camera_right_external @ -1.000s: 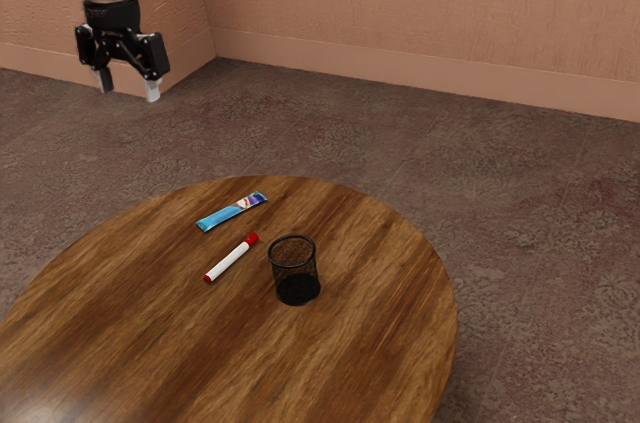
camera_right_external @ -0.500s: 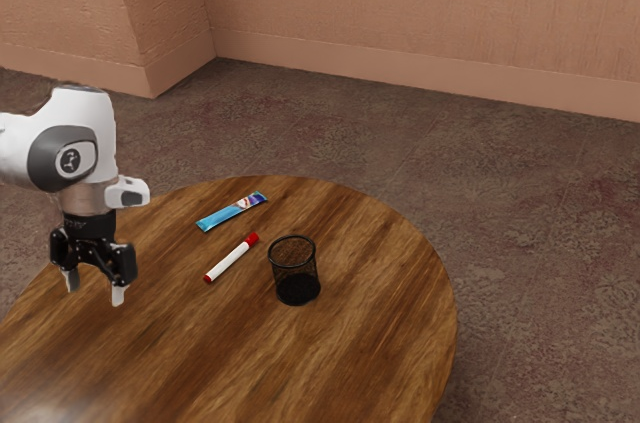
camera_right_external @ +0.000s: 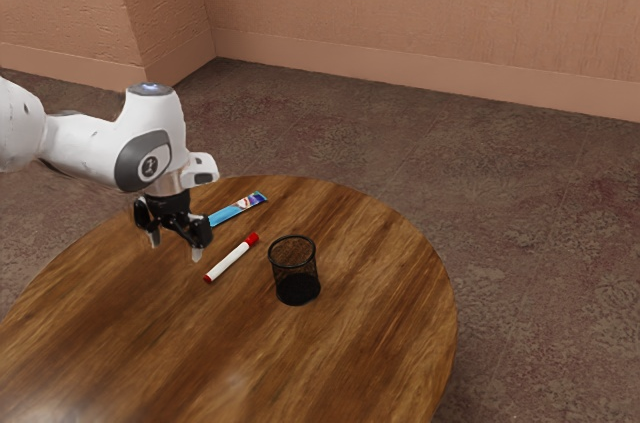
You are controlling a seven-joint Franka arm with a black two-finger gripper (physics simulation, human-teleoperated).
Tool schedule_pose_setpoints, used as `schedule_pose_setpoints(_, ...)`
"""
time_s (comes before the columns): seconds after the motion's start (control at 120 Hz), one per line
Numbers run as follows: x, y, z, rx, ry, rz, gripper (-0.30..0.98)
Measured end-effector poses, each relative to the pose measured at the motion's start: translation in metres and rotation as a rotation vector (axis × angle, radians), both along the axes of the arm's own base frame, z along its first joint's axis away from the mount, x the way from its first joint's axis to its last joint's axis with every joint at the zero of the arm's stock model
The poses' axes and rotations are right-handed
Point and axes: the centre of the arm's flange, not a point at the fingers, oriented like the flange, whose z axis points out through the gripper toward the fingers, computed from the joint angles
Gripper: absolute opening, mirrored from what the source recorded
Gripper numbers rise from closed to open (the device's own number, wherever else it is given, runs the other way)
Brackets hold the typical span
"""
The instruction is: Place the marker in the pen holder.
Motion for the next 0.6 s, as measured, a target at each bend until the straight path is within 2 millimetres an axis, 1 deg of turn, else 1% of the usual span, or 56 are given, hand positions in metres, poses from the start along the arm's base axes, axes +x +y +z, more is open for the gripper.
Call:
schedule_pose_setpoints(0.067,0.010,-0.003,-0.008,-0.001,0.002,-0.001,0.69)
schedule_pose_setpoints(0.2,0.015,-0.004,-0.014,-0.006,0.004,0.009,0.69)
schedule_pose_setpoints(0.317,0.026,-0.012,-0.026,-0.007,0.011,0.000,0.69)
schedule_pose_setpoints(0.442,0.027,-0.012,-0.034,-0.020,0.020,0.006,0.69)
schedule_pose_setpoints(0.6,0.027,-0.016,-0.041,-0.034,0.037,-0.036,0.69)
